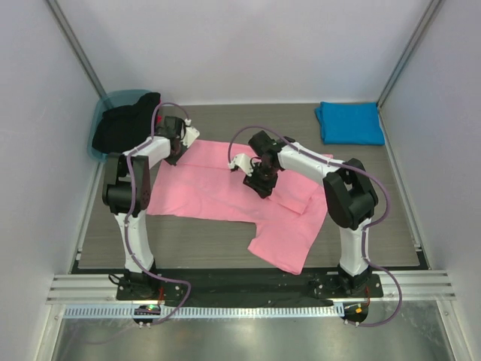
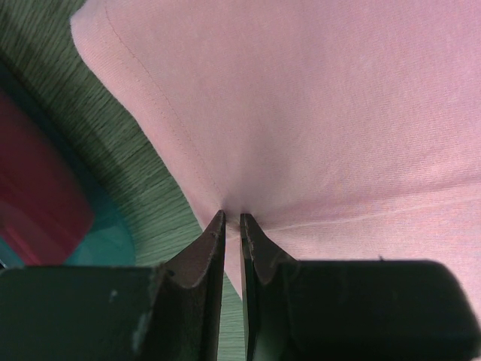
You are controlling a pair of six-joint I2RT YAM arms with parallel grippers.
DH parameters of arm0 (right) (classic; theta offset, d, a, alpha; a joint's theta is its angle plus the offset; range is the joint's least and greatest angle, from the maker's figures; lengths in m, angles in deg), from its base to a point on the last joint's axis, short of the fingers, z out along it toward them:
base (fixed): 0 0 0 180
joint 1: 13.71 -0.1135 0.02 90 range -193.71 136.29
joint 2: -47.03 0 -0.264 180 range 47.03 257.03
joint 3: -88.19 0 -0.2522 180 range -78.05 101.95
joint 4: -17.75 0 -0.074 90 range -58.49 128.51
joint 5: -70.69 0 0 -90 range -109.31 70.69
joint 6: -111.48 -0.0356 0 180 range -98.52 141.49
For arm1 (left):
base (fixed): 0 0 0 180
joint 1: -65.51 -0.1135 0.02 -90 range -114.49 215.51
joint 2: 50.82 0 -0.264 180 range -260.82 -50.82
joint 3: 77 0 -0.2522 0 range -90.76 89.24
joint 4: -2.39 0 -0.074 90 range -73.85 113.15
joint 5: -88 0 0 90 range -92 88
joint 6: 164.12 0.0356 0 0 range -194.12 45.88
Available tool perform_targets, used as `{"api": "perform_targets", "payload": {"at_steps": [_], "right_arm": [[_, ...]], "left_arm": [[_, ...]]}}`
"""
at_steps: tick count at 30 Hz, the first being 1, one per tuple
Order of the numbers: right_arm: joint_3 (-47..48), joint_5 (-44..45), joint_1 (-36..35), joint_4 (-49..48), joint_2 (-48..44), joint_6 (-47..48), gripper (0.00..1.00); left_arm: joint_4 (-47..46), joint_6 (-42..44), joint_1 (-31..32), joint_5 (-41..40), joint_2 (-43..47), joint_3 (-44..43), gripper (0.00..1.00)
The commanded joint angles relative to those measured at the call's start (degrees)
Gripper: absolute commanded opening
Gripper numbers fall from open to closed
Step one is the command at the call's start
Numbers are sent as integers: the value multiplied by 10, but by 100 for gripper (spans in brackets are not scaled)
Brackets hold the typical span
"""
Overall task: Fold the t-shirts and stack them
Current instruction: Fold the tshirt
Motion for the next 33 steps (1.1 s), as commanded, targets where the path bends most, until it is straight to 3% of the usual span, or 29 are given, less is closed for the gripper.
{"api": "perform_targets", "payload": {"at_steps": [1,10,13,16,30,33], "right_arm": [[-6,29,-5,-20,2,16,44],[-10,73,-11,-43,13,23,40],[-10,76,-14,-45,11,21,19],[-11,68,-15,-49,-3,17,13],[-24,14,-13,-55,-56,9,14],[-21,0,-13,-55,-66,3,20]], "left_arm": [[6,-11,-5,9,-14,-12,14],[7,-11,-5,9,-15,-15,14],[7,-12,-5,9,-15,-17,14],[7,-11,-4,10,-14,-15,14],[6,-10,0,9,-12,-13,14],[6,-11,0,9,-11,-12,14]]}}
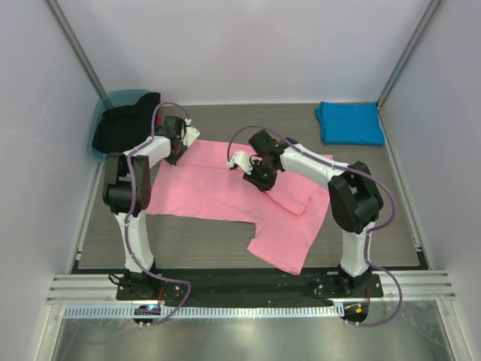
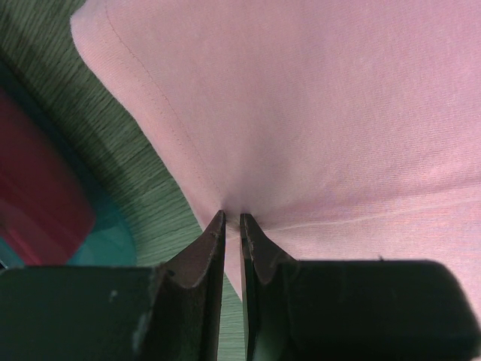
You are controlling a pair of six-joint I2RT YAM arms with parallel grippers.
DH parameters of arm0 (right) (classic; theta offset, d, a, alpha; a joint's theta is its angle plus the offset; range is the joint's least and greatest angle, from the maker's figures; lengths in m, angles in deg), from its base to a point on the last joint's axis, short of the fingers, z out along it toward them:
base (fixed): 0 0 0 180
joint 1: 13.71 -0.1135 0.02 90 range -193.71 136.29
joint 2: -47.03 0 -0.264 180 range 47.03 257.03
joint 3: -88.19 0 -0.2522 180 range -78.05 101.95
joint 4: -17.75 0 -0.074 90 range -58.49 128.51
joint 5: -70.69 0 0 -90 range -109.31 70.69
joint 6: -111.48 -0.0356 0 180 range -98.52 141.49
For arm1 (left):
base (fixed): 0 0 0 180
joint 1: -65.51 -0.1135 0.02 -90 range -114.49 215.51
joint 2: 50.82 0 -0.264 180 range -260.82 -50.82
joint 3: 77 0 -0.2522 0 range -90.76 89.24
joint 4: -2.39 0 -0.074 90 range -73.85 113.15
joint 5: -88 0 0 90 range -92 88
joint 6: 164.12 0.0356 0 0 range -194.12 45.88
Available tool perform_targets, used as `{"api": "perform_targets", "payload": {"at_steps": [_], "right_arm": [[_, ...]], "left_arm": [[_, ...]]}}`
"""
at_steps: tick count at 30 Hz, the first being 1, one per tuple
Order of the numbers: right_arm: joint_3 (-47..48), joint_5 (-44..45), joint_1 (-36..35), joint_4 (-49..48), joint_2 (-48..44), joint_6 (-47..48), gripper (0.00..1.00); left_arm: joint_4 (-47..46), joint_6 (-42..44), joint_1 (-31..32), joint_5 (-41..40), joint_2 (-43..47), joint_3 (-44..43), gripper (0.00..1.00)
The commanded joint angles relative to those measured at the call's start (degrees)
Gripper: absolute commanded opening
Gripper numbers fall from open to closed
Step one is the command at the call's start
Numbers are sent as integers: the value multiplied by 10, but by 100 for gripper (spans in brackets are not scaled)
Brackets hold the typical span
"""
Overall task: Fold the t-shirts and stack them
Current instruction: Fold the tshirt
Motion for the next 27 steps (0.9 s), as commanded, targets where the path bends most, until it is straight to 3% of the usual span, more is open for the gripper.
{"api": "perform_targets", "payload": {"at_steps": [1,3,8,10,17,27], "right_arm": [[2,-44,1,-11,-43,-13,25],[9,-61,6,-11,-40,-26,34],[62,-152,36,-7,-16,-116,38],[88,-151,55,-12,-13,-144,38],[91,-1,203,-84,-5,-201,38],[131,47,337,-90,58,-207,38]], "left_arm": [[5,-10,0,9,-9,-8,14],[4,-10,0,8,-8,-10,14],[4,-9,0,7,-5,-10,14],[4,-9,-1,7,-3,-12,14],[7,-17,-1,14,2,-13,14],[19,-22,-2,18,5,-29,14]]}}
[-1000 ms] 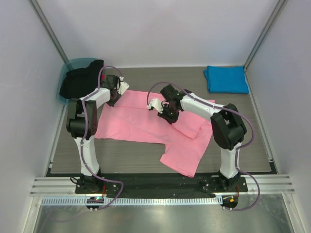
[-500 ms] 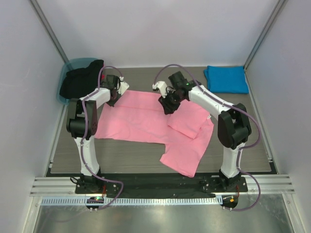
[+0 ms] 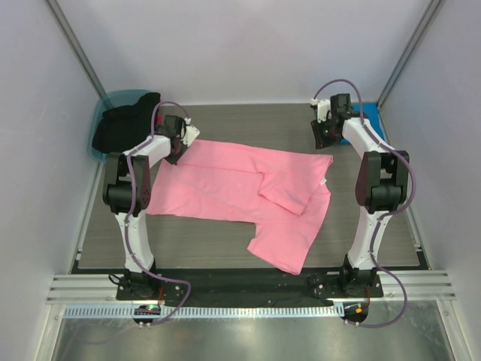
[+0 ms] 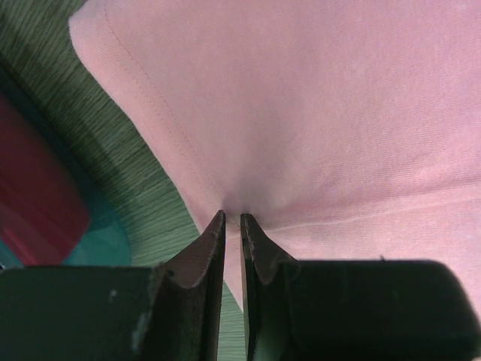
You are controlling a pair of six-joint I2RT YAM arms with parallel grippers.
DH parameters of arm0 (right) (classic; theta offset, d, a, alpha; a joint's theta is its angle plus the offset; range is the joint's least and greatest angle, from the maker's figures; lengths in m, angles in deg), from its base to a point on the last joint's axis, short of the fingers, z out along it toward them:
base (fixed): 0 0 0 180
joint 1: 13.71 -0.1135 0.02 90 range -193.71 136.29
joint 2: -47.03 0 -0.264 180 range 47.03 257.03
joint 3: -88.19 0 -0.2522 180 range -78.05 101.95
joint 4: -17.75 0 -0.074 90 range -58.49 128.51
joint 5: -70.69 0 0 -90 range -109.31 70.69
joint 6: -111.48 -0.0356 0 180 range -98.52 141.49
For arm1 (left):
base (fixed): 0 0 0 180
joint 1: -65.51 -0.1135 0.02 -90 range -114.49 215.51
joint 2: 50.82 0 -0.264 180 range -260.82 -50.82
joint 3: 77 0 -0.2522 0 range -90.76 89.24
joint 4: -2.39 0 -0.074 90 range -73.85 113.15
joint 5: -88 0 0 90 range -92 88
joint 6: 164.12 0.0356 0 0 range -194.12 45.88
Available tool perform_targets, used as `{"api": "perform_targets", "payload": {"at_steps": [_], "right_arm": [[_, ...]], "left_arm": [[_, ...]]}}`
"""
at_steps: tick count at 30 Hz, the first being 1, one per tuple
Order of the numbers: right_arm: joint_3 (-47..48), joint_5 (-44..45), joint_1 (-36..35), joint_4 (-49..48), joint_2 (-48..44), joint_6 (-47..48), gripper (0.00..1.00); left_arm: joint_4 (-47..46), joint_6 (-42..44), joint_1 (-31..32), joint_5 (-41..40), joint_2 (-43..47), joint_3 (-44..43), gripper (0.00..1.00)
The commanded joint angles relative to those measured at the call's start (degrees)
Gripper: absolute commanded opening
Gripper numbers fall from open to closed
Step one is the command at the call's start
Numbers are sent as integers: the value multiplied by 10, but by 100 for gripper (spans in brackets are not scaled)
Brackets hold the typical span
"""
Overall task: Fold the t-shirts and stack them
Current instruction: Fold the tshirt
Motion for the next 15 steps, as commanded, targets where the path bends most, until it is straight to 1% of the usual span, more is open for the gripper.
{"api": "perform_targets", "payload": {"at_steps": [1,7,9,15], "right_arm": [[25,26,12,-13,15,-9,37],[14,31,22,-10,37,-1,33],[4,32,38,-9,35,4,32],[-8,59,40,-8,42,17,32]], "left_arm": [[11,-9,-1,12,5,-22,14],[12,-5,-1,7,4,-18,14],[10,-2,-1,4,4,-17,14],[8,-1,-1,-1,0,-12,14]]}}
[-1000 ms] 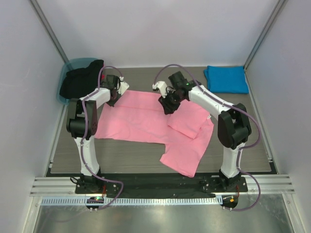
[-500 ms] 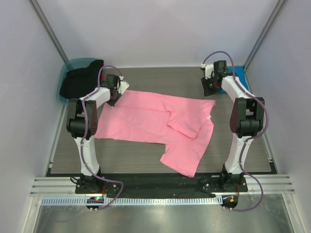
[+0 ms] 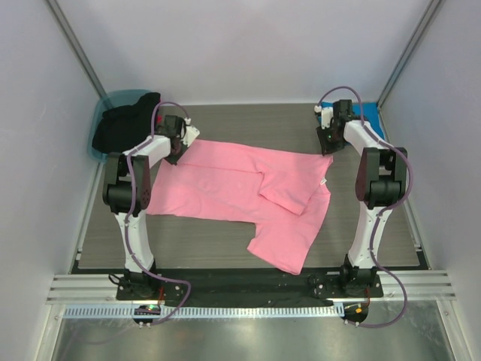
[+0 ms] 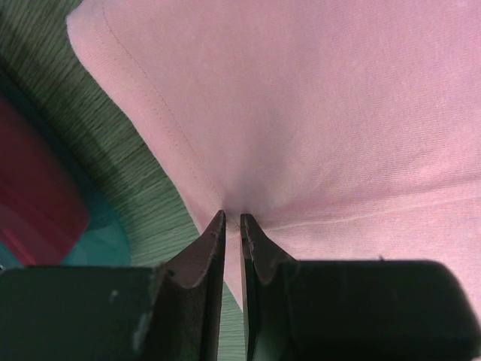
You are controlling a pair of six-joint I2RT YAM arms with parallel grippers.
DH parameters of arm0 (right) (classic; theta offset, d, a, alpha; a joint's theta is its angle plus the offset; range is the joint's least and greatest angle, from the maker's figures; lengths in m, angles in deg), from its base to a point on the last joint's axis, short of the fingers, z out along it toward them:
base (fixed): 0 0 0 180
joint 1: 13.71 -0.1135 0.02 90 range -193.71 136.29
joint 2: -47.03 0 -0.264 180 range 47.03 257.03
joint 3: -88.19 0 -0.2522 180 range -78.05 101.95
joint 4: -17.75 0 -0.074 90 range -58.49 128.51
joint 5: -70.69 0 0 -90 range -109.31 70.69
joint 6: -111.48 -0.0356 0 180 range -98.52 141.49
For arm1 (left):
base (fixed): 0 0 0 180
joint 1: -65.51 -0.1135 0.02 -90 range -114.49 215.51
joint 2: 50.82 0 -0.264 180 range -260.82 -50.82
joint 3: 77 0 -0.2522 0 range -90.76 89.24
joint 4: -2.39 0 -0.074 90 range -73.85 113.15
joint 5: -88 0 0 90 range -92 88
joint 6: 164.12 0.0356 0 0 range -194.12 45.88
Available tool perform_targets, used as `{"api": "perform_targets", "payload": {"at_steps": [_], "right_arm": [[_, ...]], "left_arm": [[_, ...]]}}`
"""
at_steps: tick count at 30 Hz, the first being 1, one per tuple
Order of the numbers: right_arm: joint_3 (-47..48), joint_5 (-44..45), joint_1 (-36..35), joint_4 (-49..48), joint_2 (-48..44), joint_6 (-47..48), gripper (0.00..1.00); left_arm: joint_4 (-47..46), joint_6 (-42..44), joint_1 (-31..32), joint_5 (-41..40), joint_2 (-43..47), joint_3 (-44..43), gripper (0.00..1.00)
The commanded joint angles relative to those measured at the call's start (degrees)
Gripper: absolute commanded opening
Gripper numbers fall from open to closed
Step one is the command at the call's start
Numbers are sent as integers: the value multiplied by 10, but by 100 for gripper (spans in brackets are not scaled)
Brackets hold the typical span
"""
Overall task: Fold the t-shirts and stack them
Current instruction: Fold the tshirt
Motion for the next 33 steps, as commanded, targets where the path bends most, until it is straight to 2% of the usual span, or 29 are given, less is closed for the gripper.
{"api": "perform_targets", "payload": {"at_steps": [1,7,10,13,14,16,17,22,33], "right_arm": [[-4,30,4,-2,2,15,32],[-7,31,5,17,12,25,34],[-4,13,5,32,22,26,32],[8,-5,6,52,38,24,24],[14,-6,6,55,47,23,12],[18,-6,6,59,54,23,3],[22,-9,6,59,55,25,1],[82,-8,6,55,90,37,1],[283,-21,-1,68,197,61,1]], "left_arm": [[5,-1,-1,-3,0,-11,14],[2,-1,-1,-5,-6,-11,14],[2,0,-1,-6,-6,-10,14],[1,0,-1,-6,-5,-5,14],[1,0,-1,-7,-3,-5,14],[-1,2,-1,-10,0,2,14],[-2,2,-1,-12,1,6,14],[-9,9,-3,-20,16,31,13],[-13,21,-19,-45,36,42,13]]}}
